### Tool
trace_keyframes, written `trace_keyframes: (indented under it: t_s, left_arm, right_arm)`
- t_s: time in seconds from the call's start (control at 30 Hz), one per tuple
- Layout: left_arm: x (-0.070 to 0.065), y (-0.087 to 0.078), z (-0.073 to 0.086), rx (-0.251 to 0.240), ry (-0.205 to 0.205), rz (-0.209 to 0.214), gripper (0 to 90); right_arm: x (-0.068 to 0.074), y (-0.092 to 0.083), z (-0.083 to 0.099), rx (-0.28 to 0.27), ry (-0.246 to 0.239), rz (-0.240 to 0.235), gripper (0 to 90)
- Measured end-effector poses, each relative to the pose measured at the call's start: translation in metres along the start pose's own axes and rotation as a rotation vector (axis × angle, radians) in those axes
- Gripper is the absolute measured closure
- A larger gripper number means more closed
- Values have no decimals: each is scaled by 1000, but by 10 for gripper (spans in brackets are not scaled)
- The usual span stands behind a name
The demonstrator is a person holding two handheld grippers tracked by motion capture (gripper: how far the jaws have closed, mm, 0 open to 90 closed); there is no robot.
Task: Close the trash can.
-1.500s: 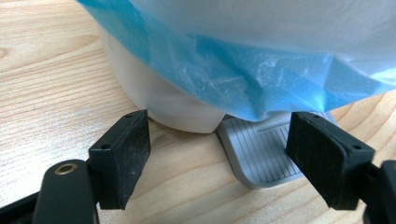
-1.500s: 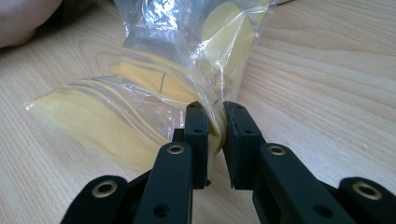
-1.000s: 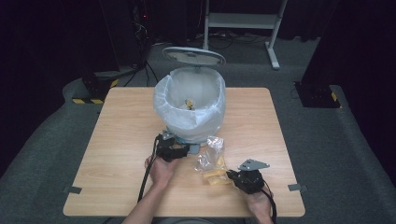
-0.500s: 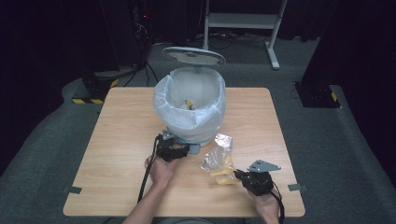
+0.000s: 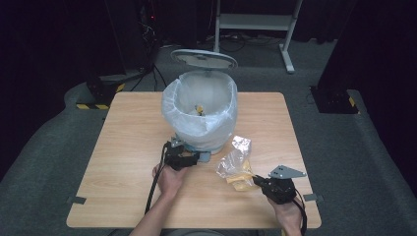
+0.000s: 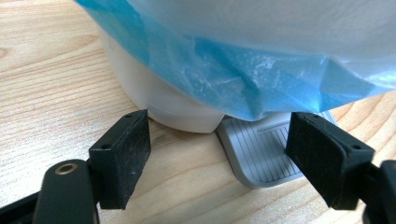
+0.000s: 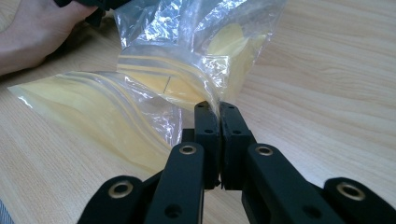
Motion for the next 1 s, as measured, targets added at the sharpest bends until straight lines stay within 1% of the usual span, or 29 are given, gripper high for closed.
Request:
trace_keyframes:
  t_s: [0.13, 0.4, 0.73, 1.0]
  left_arm:
    - [0, 0, 0, 0, 0, 0, 221]
    - [0, 0, 0, 0, 0, 0, 221]
    - [0, 0, 0, -1, 0, 0, 221]
    - [0, 0, 0, 0, 0, 0, 221]
  right_arm:
    - [-2, -6, -5, -6, -1, 6, 882]
    - [-6, -12, -6, -10, 9, 22, 883]
    - [-10, -22, -13, -24, 13, 38, 883]
    - [-9, -28, -21, -50, 4, 29, 884]
Point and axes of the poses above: each handheld gripper's, and its own axes: y roughly forward along the jaws, z roughly out of its underside, x roughly to its left, the point moved 8 cm from there along y, roughly forward along the jaws, and after that the axes turned 4 degrees about y, right-handed, at the moved point
